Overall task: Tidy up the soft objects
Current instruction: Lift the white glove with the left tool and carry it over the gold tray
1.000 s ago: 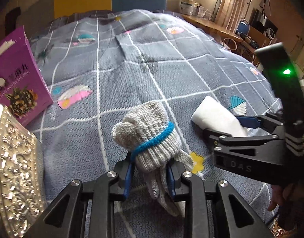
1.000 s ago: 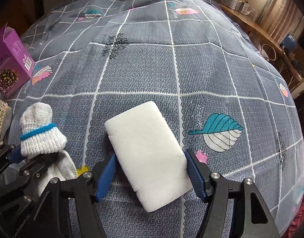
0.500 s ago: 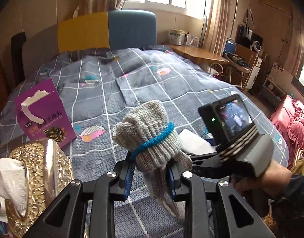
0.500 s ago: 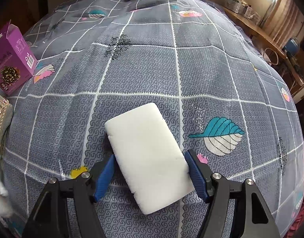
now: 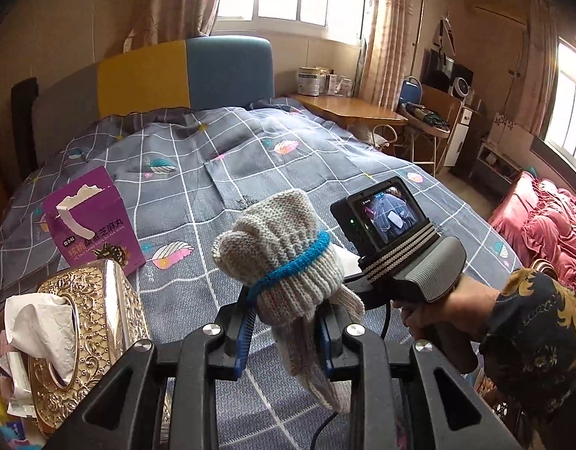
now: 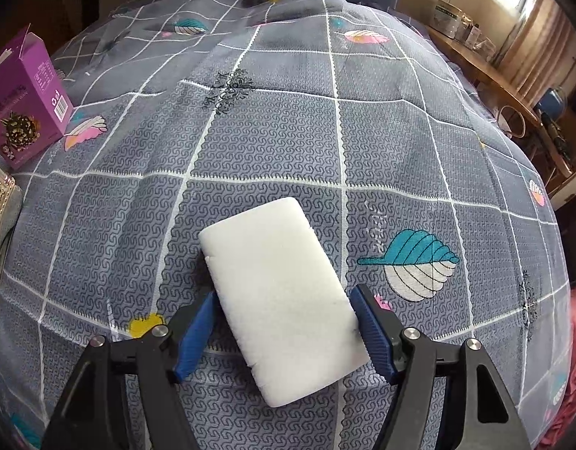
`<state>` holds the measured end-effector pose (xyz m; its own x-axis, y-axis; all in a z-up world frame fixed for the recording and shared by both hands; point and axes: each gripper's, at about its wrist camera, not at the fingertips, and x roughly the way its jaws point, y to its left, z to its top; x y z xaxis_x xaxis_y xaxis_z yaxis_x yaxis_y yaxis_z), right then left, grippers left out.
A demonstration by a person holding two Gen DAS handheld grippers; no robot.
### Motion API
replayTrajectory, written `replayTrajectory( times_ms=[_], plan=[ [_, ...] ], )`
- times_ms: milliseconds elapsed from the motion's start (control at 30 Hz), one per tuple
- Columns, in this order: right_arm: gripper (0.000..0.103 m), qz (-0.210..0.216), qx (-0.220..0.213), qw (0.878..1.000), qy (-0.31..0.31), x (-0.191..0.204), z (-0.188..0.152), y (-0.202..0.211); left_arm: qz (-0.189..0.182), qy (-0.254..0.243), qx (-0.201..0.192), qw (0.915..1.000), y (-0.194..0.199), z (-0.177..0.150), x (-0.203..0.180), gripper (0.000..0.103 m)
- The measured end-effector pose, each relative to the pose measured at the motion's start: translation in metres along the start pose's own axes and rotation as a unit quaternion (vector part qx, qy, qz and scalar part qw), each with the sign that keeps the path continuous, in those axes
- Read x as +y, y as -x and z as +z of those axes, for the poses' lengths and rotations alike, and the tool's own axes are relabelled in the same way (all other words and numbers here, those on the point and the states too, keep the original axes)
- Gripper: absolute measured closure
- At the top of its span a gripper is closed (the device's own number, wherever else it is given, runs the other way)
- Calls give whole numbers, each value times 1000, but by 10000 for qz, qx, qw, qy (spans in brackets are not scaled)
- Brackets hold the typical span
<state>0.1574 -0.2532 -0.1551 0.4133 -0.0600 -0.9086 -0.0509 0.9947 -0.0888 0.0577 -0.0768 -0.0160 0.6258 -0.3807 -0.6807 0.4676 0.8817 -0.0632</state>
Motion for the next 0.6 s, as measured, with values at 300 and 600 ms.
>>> replayTrajectory(
  times_ms=[300, 600],
  plan=[
    [32, -5, -30, 10000, 42, -3, 1, 1, 287, 426, -324, 9982, 23, 44, 61, 75],
    [32, -65, -91, 9998, 154, 6, 0, 5, 962, 994, -525, 9890, 52, 40, 136, 75]
  ],
)
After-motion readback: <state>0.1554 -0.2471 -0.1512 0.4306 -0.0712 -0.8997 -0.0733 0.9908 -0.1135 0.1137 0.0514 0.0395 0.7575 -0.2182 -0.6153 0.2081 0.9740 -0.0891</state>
